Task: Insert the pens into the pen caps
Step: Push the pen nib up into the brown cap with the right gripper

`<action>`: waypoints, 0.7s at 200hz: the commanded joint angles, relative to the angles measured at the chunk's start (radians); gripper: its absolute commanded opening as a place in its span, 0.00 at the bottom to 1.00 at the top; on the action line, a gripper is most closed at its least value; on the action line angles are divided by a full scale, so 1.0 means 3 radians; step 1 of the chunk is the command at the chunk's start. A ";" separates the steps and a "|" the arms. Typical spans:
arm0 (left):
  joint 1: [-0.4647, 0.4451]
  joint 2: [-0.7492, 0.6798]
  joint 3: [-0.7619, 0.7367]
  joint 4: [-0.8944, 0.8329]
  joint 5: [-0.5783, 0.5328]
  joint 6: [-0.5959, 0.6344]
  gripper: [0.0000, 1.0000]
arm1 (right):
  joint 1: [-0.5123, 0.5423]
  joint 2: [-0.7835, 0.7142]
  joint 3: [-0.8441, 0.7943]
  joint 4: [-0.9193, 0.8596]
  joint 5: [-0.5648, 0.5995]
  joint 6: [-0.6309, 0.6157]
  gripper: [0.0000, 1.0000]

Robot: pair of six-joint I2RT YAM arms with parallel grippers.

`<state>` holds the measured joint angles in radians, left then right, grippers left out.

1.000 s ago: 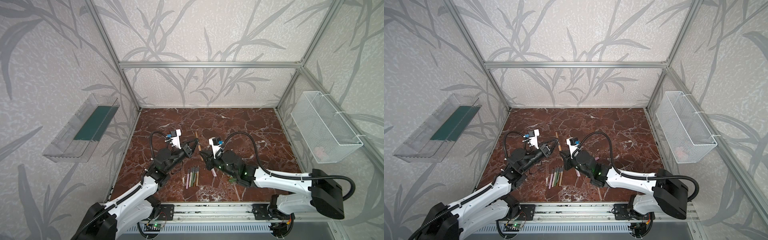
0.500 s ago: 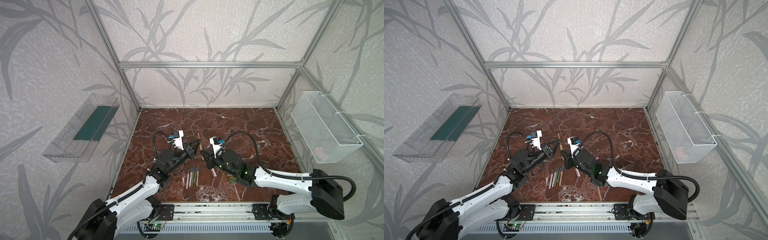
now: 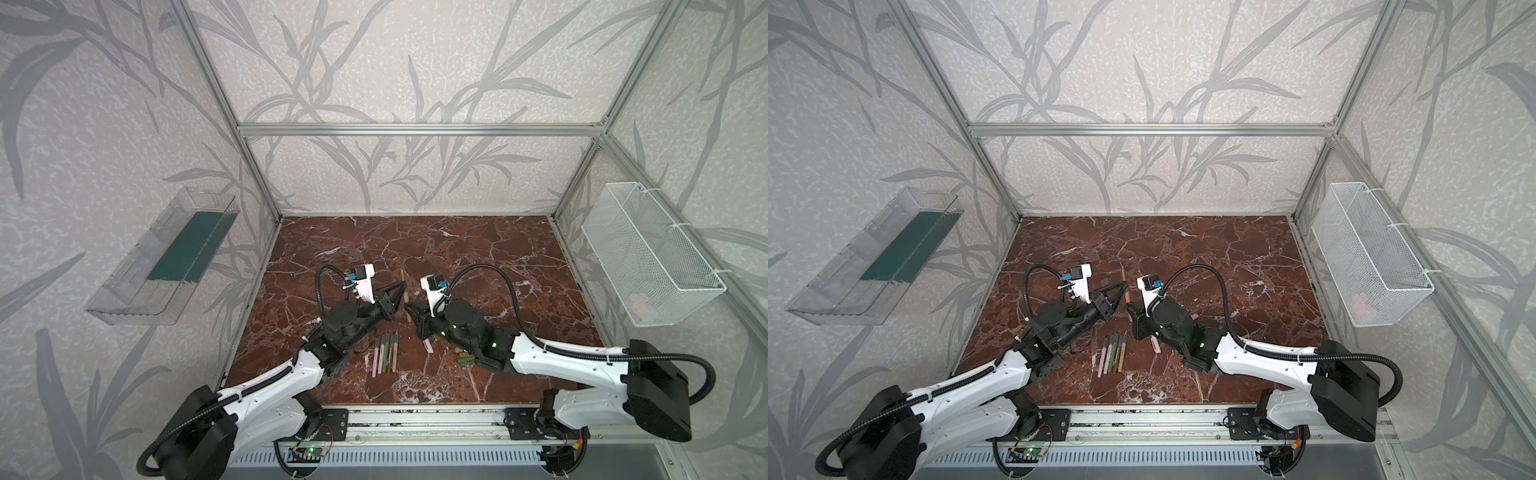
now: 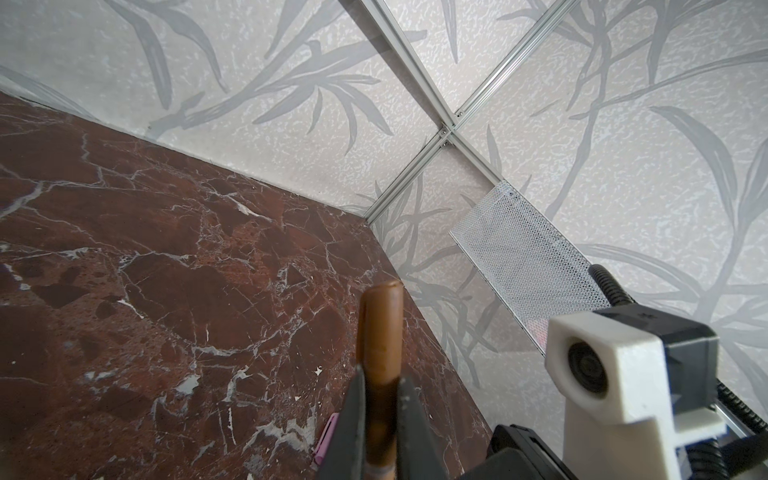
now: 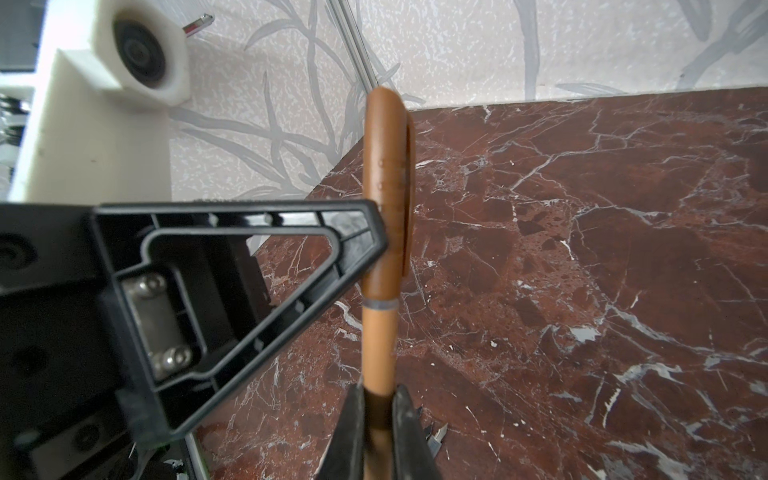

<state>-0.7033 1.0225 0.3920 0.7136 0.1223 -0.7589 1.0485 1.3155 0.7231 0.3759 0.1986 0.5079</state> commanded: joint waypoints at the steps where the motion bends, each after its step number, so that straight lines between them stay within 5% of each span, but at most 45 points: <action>1: -0.0222 -0.0014 0.0019 -0.0231 0.0527 -0.0106 0.00 | -0.0178 -0.0119 0.0105 0.0383 0.0185 -0.0050 0.00; 140: -0.0450 0.0009 0.0020 -0.0480 0.0566 -0.0168 0.00 | -0.0327 -0.0220 0.0180 0.0296 0.0018 -0.0352 0.00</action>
<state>-0.7547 1.0161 0.4042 0.6437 0.0803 -0.7601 0.9943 1.2816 0.7231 0.2794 0.0853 0.4328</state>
